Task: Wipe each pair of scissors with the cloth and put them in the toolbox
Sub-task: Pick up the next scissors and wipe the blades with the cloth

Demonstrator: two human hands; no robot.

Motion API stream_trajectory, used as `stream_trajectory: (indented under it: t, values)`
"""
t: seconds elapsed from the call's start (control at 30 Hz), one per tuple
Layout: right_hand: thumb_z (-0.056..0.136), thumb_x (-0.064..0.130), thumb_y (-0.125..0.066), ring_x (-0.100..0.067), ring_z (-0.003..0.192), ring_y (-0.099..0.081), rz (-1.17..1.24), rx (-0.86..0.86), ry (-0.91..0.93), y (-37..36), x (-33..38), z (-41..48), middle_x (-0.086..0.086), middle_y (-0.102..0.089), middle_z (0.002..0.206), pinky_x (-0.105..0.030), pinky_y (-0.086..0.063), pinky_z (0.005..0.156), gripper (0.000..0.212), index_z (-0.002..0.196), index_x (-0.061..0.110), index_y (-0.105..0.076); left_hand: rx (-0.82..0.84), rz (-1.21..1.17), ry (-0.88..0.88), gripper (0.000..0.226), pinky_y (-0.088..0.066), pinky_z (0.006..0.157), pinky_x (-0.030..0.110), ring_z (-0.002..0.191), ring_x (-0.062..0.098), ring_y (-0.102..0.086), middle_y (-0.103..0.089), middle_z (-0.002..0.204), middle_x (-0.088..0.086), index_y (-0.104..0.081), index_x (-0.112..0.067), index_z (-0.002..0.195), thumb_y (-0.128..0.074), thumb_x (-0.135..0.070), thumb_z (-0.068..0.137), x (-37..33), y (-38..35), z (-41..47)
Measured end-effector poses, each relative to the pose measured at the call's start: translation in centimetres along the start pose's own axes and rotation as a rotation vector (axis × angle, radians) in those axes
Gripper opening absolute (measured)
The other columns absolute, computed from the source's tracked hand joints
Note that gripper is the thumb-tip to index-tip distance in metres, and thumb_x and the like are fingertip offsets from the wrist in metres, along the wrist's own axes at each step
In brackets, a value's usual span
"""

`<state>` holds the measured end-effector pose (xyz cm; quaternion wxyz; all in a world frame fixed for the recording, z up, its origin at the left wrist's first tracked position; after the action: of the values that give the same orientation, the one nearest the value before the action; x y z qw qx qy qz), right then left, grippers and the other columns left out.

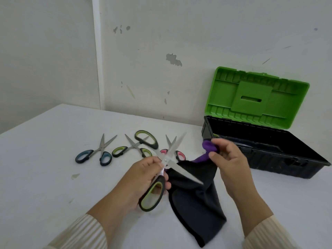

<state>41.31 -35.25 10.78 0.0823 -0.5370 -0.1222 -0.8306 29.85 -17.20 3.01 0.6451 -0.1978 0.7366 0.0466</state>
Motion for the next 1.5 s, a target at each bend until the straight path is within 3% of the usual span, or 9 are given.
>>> stream_trajectory:
  t: [0.07,0.2,0.37,0.5,0.6,0.77,1.0,1.23,1.5]
  values:
    - [0.077,-0.017,-0.057,0.004,0.076,-0.061,-0.008,0.052,0.144,-1.6,2.8,-1.0,0.009,-0.063,0.089,-0.007,-0.046,0.072,0.042,0.104,0.016,-0.059,0.044,0.065,0.017,0.012,-0.056,0.055,0.034,0.060,0.027,-0.067,-0.065,0.071,0.012,-0.059,-0.002,0.099,-0.049,-0.007,0.094,0.6,-1.1,-0.2]
    - [0.079,0.010,-0.059,-0.002,0.088,-0.056,-0.621,0.364,0.448,-8.8,3.1,-4.5,0.011,-0.061,0.095,-0.003,-0.037,0.080,0.027,0.101,0.024,-0.066,0.058,0.163,-0.022,0.013,-0.053,0.049,0.030,0.052,0.020,-0.065,-0.064,0.068,0.011,-0.062,-0.004,0.099,-0.049,-0.005,0.095,0.8,-2.2,-0.4]
    - [0.084,0.009,-0.059,-0.004,0.080,-0.050,-0.670,0.261,0.352,-7.5,2.0,-2.7,0.005,-0.051,0.092,0.003,-0.033,0.074,0.020,0.101,0.015,-0.068,0.038,0.157,-0.021,0.016,-0.052,0.043,0.027,0.048,0.016,-0.063,-0.070,0.087,0.010,-0.063,-0.008,0.104,-0.050,-0.005,0.095,0.8,-2.4,-0.6]
    - [0.081,0.019,-0.059,-0.003,0.083,-0.052,-0.628,0.405,0.356,-9.1,1.8,-4.0,0.000,-0.056,0.094,0.000,-0.036,0.075,0.024,0.103,0.017,-0.068,0.052,0.164,-0.039,0.014,-0.048,0.042,0.026,0.045,0.016,-0.061,-0.071,0.070,0.007,-0.065,-0.006,0.094,-0.051,-0.005,0.095,0.6,-2.4,-0.7]
    - [0.082,0.011,-0.063,-0.004,0.081,-0.053,-0.622,0.236,0.338,-7.2,2.1,-2.5,0.001,-0.056,0.090,0.001,-0.035,0.076,0.018,0.098,0.014,-0.070,0.052,0.151,-0.042,0.019,-0.051,0.042,0.027,0.049,0.017,-0.062,-0.071,0.088,0.010,-0.066,-0.008,0.101,-0.049,-0.002,0.095,0.5,-2.4,-0.8]
    - [0.080,0.008,-0.065,0.000,0.087,-0.051,-0.620,0.309,0.376,-8.3,2.1,-3.9,0.007,-0.055,0.087,0.002,-0.035,0.080,0.019,0.097,0.012,-0.072,0.062,0.165,-0.047,0.021,-0.050,0.045,0.027,0.049,0.017,-0.063,-0.071,0.087,0.009,-0.066,-0.007,0.108,-0.050,-0.003,0.095,0.7,-2.1,-0.4]
    - [0.082,0.012,-0.064,-0.003,0.080,-0.060,-0.346,-0.259,0.049,2.7,0.4,-0.2,0.007,-0.063,0.087,-0.015,-0.045,0.077,0.019,0.091,0.029,-0.067,0.070,0.179,-0.065,0.030,-0.051,0.050,0.031,0.056,0.022,-0.065,-0.073,0.086,0.014,-0.075,-0.024,0.082,-0.054,-0.004,0.092,0.2,-1.6,-0.5]
    - [0.079,0.017,-0.062,0.000,0.083,-0.055,-0.622,0.382,0.443,-8.8,2.1,-4.7,0.006,-0.062,0.087,-0.006,-0.042,0.076,0.018,0.095,0.022,-0.070,0.038,0.132,-0.078,0.027,-0.050,0.046,0.026,0.048,0.018,-0.062,-0.069,0.074,0.009,-0.071,-0.016,0.087,-0.051,0.002,0.093,0.1,-1.5,-0.3]
    - [0.082,0.012,-0.063,-0.001,0.079,-0.055,-0.551,-0.081,0.127,-1.2,-0.1,0.0,0.006,-0.061,0.085,0.000,-0.035,0.074,0.016,0.089,0.024,-0.071,0.084,0.219,-0.074,0.030,-0.049,0.052,0.032,0.055,0.021,-0.064,-0.070,0.084,0.012,-0.074,-0.023,0.083,-0.053,-0.003,0.093,0.4,-1.7,-0.5]
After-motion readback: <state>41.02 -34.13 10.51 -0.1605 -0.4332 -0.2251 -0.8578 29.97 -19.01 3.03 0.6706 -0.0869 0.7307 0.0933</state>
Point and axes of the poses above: each hand's wrist, its own z-axis towards the middle knuckle, its own y-axis out of the back of the hand, x = y × z, the point moved 10 cm from there along z, towards the middle knuckle
